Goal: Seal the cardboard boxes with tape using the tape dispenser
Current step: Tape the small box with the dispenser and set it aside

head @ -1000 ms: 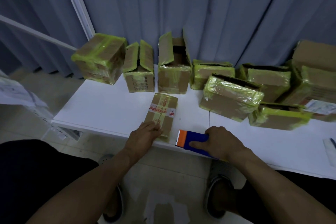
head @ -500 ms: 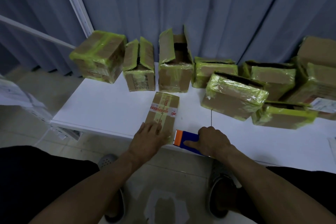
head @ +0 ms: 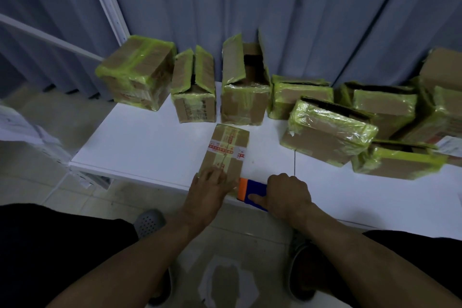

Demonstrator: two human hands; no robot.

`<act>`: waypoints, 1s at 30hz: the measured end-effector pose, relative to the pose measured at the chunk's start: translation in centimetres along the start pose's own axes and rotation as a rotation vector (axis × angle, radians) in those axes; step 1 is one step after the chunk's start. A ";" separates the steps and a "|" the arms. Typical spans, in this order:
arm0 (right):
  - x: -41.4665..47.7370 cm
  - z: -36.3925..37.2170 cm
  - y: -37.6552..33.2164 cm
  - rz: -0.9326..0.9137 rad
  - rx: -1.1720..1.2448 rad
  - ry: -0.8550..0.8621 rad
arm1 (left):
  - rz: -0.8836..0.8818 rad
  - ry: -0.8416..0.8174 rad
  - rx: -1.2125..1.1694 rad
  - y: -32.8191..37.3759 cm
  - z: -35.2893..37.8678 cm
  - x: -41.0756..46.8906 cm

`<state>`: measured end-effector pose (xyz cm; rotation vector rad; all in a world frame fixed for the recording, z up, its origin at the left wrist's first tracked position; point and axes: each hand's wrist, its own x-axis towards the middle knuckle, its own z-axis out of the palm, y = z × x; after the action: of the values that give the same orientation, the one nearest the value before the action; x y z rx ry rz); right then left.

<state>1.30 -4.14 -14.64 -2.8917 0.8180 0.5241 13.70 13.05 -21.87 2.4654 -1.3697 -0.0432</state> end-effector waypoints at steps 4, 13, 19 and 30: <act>-0.6 0.1 -0.8 -0.037 -0.103 0.056 | 0.008 0.017 0.037 -0.1 0.2 0.1; -0.4 -1.8 0.2 0.074 0.029 0.132 | -0.087 0.046 -0.015 -0.6 -0.4 -0.5; -0.9 -1.9 0.7 0.125 0.158 0.174 | -0.159 0.092 -0.064 -0.2 0.2 0.8; -2.5 -1.7 2.6 0.139 0.318 0.160 | -0.245 0.053 0.027 0.2 0.8 1.3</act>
<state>-1.49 -5.42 -12.20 -2.6207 1.0249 0.1542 14.10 11.64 -22.44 2.6240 -1.0478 -0.0152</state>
